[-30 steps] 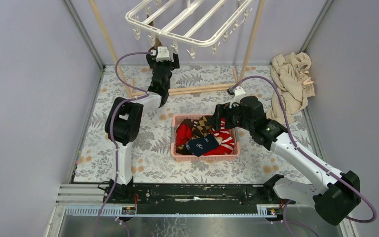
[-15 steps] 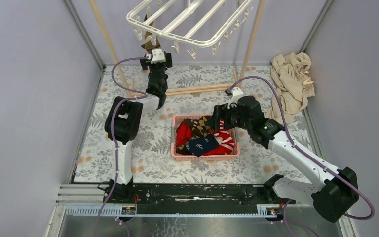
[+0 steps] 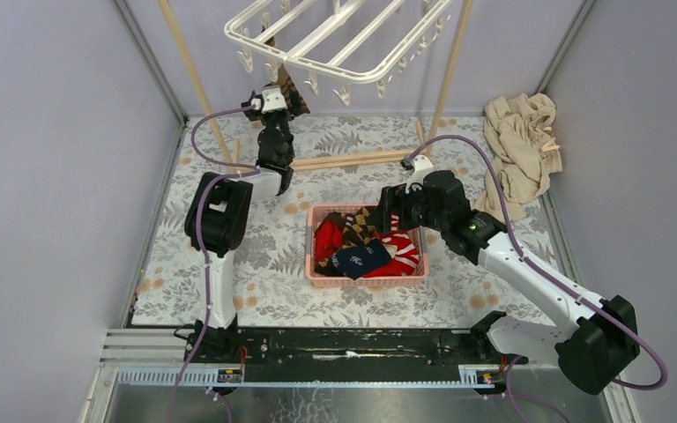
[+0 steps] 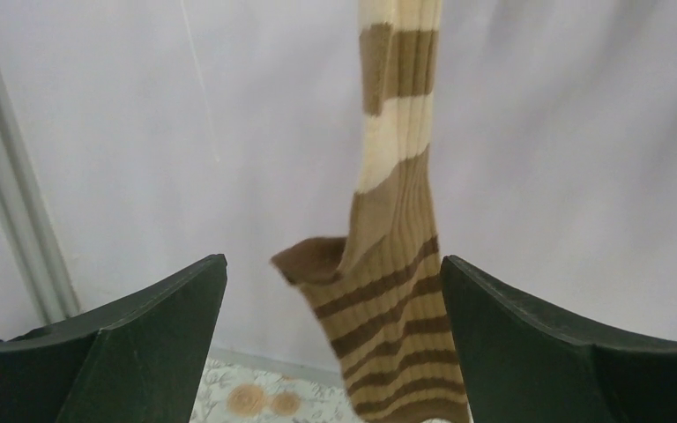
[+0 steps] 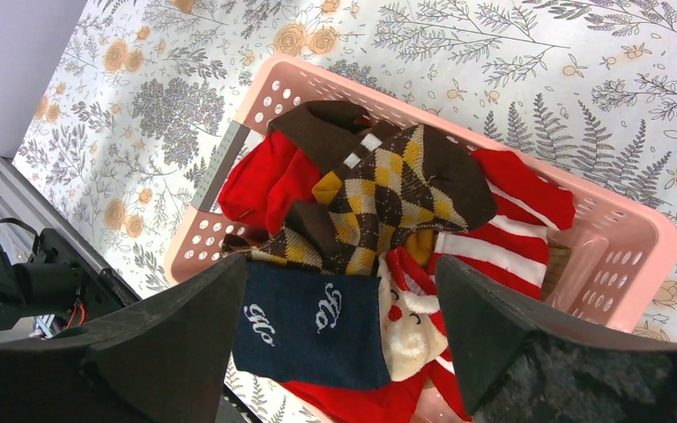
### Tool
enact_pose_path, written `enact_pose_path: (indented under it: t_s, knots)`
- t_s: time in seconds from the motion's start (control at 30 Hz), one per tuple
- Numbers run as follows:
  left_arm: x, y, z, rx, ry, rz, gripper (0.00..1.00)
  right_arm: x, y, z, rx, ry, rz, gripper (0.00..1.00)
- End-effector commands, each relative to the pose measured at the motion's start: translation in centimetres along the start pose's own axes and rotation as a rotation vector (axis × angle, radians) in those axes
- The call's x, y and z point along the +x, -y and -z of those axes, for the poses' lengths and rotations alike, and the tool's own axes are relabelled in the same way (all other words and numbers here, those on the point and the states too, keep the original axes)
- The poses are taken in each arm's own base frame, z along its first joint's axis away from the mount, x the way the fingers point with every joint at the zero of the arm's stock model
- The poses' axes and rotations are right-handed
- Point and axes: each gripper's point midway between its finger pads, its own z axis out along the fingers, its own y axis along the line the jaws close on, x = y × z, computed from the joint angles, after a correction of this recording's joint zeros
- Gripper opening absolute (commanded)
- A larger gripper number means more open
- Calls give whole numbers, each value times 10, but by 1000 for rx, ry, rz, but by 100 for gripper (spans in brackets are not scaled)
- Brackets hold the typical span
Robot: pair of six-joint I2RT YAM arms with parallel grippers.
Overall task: Remove the socks clipped to the hanger
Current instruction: Remove the sock from the hanger.
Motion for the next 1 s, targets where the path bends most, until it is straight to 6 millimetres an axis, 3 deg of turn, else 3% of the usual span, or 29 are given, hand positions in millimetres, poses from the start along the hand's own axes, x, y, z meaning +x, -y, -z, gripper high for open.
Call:
enact_pose_path:
  t_s: [0.0,0.1,0.17,0.27,0.33,0.4,0.43,0.47,0.63,0.97]
  knots:
    - [-11,8,-24,39,89,71,98,-13,-7,1,-30,41,9,85]
    - [-11,11,-32,58,108,78,98,-12,-7,2,-29,38,13,85]
    - [-14,14,-38,83,115,64,90,-10,-6,3,-29,34,14,85]
    - [-23,18,-42,111,126,56,64,-9,-7,4,-34,34,14,85]
    - [-31,17,-40,114,139,74,38,-10,-7,4,-37,35,14,84]
    - [-41,14,-40,110,150,84,23,-10,-9,5,-43,37,13,84]
    - [-45,13,-39,110,153,88,7,-11,-9,6,-44,39,13,84]
    - [-50,11,-37,110,161,95,0,-10,-9,7,-43,40,11,84]
    - [-74,2,-22,103,172,111,0,-14,-12,15,-50,56,10,84]
    - [-132,-28,45,71,195,155,0,-44,-21,51,-25,133,35,83]
